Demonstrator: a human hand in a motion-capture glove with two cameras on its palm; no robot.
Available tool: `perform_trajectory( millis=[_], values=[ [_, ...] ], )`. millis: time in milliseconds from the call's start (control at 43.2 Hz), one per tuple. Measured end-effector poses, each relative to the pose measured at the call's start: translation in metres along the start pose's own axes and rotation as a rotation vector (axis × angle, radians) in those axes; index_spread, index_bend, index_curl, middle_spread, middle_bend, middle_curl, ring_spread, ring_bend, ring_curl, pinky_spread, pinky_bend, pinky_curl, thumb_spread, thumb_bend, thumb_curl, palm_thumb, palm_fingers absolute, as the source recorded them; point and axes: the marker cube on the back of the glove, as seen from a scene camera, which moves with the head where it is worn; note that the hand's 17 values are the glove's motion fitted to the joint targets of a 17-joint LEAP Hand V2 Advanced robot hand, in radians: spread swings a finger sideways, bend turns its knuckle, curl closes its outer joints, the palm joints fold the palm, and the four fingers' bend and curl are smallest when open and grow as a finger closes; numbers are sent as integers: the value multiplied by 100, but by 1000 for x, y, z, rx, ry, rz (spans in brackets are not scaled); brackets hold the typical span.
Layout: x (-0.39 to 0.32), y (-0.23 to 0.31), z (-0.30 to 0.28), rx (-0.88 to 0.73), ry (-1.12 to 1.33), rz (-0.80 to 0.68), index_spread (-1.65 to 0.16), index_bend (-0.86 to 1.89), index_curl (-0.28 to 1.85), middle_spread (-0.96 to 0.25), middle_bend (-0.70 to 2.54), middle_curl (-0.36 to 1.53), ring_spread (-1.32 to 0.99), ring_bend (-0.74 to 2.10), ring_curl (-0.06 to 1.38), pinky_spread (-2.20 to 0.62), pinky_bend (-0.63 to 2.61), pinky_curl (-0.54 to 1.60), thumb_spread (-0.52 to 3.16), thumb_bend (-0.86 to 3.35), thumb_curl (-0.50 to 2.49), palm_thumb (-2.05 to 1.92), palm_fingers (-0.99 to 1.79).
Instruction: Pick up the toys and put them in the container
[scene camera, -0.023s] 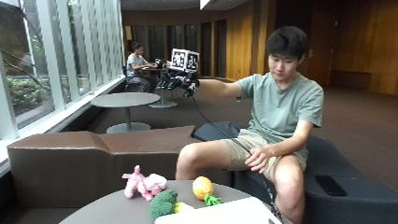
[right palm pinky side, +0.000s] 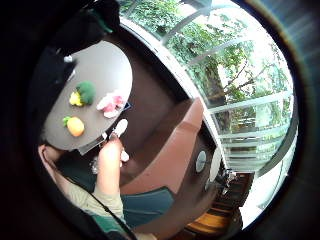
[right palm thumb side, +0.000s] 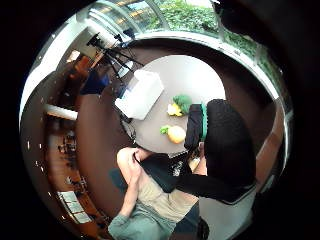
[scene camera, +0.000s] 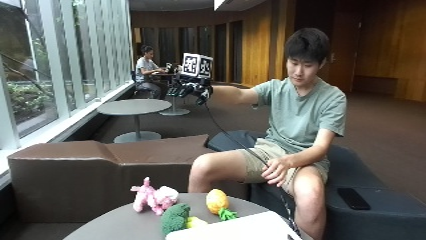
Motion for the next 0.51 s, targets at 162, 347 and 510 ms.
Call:
perform_trajectory(
  millis=[162, 347, 510],
  values=[
    [100, 58, -1, 23, 96, 154, -18, 15, 9, -12, 18, 7, -9, 41, 11, -4, 58, 19, 96, 11, 6, 9, 22],
    [98, 30, -2, -9, 121, 141, -22, 13, 11, -12, 23, 14, -12, 49, 15, -5, 63, 23, 131, 12, 10, 5, 17],
    [100, 7, 10, -16, 93, 113, -23, 14, 13, -13, 26, 19, -14, 54, 18, -5, 65, 26, 147, 11, 14, 1, 16]
  ],
)
